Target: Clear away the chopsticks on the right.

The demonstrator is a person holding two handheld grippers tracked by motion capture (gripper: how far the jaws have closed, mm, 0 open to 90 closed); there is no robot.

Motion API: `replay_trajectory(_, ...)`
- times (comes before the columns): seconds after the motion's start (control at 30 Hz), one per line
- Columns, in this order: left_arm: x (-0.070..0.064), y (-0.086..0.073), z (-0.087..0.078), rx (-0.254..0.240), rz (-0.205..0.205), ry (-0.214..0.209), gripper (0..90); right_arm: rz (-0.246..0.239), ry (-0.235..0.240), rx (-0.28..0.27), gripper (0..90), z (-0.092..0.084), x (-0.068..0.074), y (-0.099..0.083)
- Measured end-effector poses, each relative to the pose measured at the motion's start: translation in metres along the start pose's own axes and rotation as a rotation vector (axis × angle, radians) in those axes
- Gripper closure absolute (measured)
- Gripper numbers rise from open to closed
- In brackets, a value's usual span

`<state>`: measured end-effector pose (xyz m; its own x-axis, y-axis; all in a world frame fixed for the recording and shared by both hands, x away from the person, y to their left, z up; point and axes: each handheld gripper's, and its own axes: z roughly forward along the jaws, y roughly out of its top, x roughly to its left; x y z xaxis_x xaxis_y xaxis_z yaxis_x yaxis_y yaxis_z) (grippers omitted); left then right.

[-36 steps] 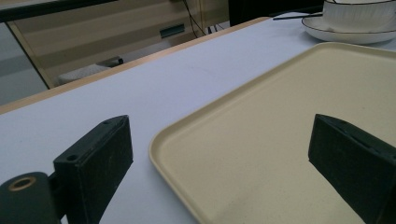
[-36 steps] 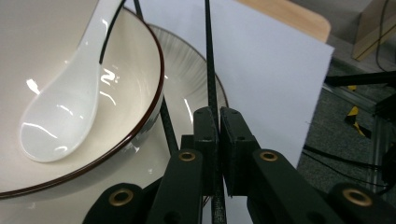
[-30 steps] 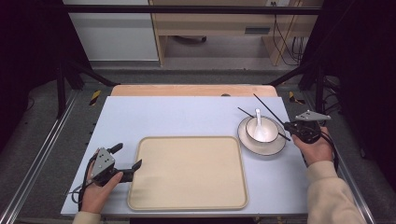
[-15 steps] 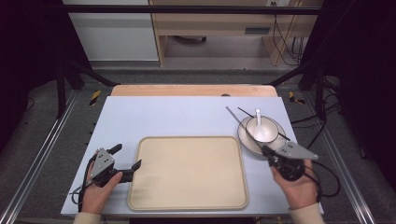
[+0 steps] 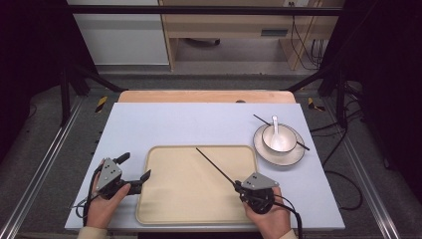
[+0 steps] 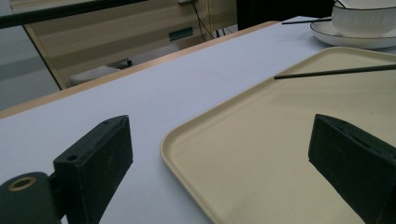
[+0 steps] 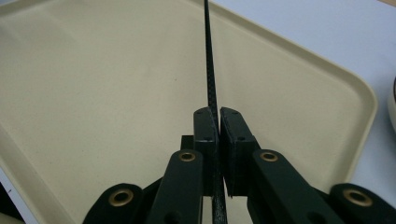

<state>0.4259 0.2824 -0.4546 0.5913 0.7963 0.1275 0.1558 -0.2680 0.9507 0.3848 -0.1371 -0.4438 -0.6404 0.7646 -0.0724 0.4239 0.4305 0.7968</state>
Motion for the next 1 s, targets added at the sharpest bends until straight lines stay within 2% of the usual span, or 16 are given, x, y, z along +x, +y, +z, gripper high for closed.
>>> replay_trajectory(0.17, 0.0, 0.0, -0.001, -0.003, 0.0, -0.001, 6.2, 0.028, -0.001, 0.012, 85.5, 0.003, 0.007, -0.004)
replay_trajectory(0.27, 0.0, -0.001, 0.0, 0.009, 0.006, -0.005, 6.2, 0.028, -0.01, 0.037, 85.4, 0.009, 0.013, -0.007)
replay_trajectory(0.5, -0.002, 0.0, 0.002, 0.018, 0.019, -0.009, 6.1, 0.027, -0.019, 0.065, 85.2, 0.016, 0.013, -0.011)
replay_trajectory(0.53, -0.003, -0.001, 0.003, 0.02, 0.022, -0.012, 6.1, 0.028, -0.007, 0.072, 81.4, 0.018, 0.013, -0.012)
replay_trajectory(0.6, -0.003, -0.001, 0.003, 0.022, 0.026, -0.014, 6.1, 0.037, -0.014, 0.067, 75.8, 0.017, 0.013, -0.012)
replay_trajectory(0.7, -0.003, -0.001, 0.003, 0.021, 0.024, -0.013, 6.1, 0.044, -0.018, 0.045, 72.3, 0.013, 0.01, -0.01)
replay_trajectory(0.73, -0.003, -0.001, 0.003, 0.021, 0.024, -0.012, 6.1, 0.048, -0.019, 0.035, 70.0, 0.011, 0.007, -0.009)
replay_trajectory(0.8, -0.002, -0.001, 0.002, 0.021, 0.023, -0.012, 6.1, 0.071, -0.029, -0.013, 62.1, 0.0, -0.007, -0.003)
replay_trajectory(0.87, -0.002, -0.002, 0.002, 0.023, 0.023, -0.011, 6.1, 0.065, -0.06, -0.042, 58.3, -0.011, -0.022, 0.004)
replay_trajectory(0.9, -0.002, -0.002, 0.002, 0.023, 0.023, -0.011, 6.1, 0.065, -0.06, -0.042, 58.3, -0.011, -0.022, 0.004)
replay_trajectory(0.93, -0.002, -0.002, 0.002, 0.023, 0.025, -0.011, 6.1, 0.055, -0.092, -0.079, 52.3, -0.026, -0.041, 0.011)
replay_trajectory(0.97, -0.002, -0.001, 0.002, 0.023, 0.026, -0.01, 6.1, 0.055, -0.092, -0.079, 52.3, -0.026, -0.041, 0.011)
replay_trajectory(1.0, -0.002, -0.001, 0.003, 0.025, 0.028, -0.009, 6.1, 0.029, -0.119, -0.079, 48.4, -0.04, -0.063, 0.018)
